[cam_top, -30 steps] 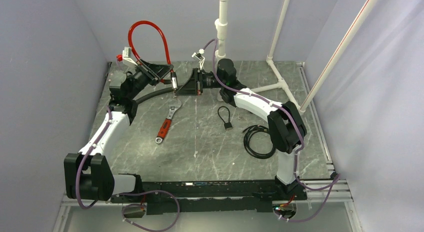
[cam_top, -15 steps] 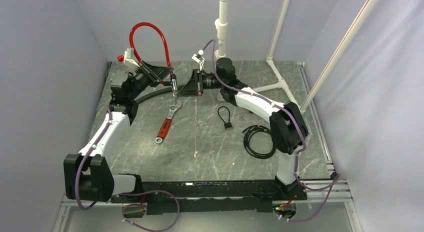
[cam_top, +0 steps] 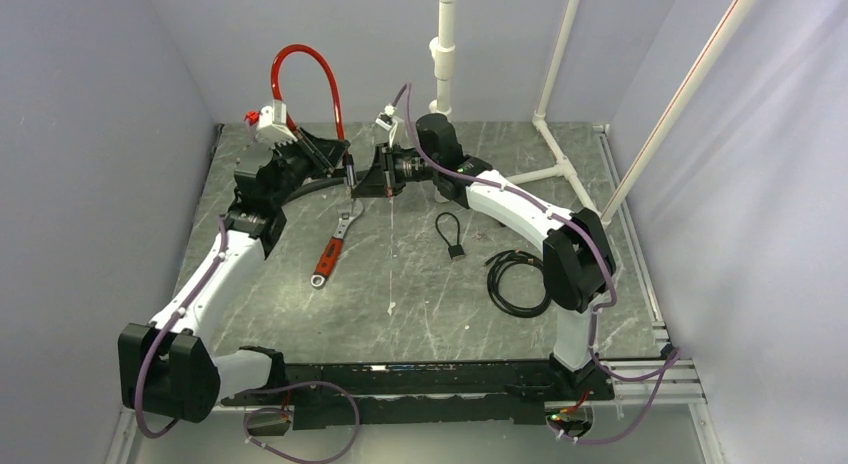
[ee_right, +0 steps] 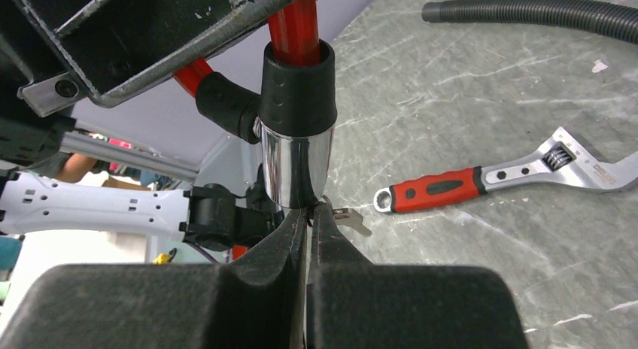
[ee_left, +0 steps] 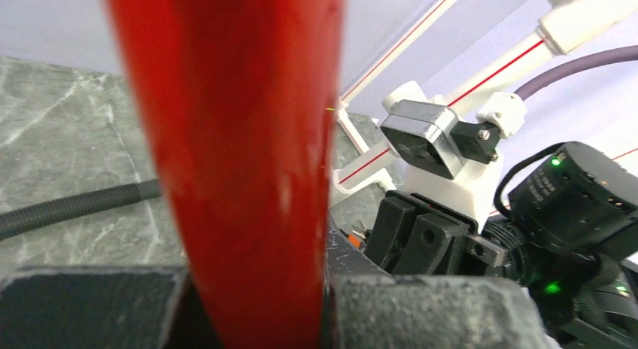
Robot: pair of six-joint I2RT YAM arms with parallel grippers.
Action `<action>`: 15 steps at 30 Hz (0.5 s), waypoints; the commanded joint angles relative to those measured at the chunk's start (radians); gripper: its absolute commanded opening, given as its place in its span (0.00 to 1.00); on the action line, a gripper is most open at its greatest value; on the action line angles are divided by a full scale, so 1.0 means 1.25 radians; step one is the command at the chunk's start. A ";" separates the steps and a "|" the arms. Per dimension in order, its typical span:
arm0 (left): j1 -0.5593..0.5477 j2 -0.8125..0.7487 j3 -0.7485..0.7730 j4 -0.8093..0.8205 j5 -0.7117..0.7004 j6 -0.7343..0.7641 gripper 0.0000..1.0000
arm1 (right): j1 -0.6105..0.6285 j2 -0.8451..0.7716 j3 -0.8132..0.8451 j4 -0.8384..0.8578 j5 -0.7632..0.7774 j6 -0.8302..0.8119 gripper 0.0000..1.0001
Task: Lock with the key
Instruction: Lock the lock.
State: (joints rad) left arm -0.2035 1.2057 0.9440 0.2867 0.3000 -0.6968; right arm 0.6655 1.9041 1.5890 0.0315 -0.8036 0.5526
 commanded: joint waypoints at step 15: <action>-0.042 -0.075 0.049 -0.065 0.087 0.280 0.00 | -0.001 -0.030 0.010 0.144 0.046 -0.027 0.00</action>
State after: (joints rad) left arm -0.2501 1.1755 0.9661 0.2241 0.2832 -0.4587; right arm 0.6827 1.8908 1.5879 -0.0055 -0.7708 0.4984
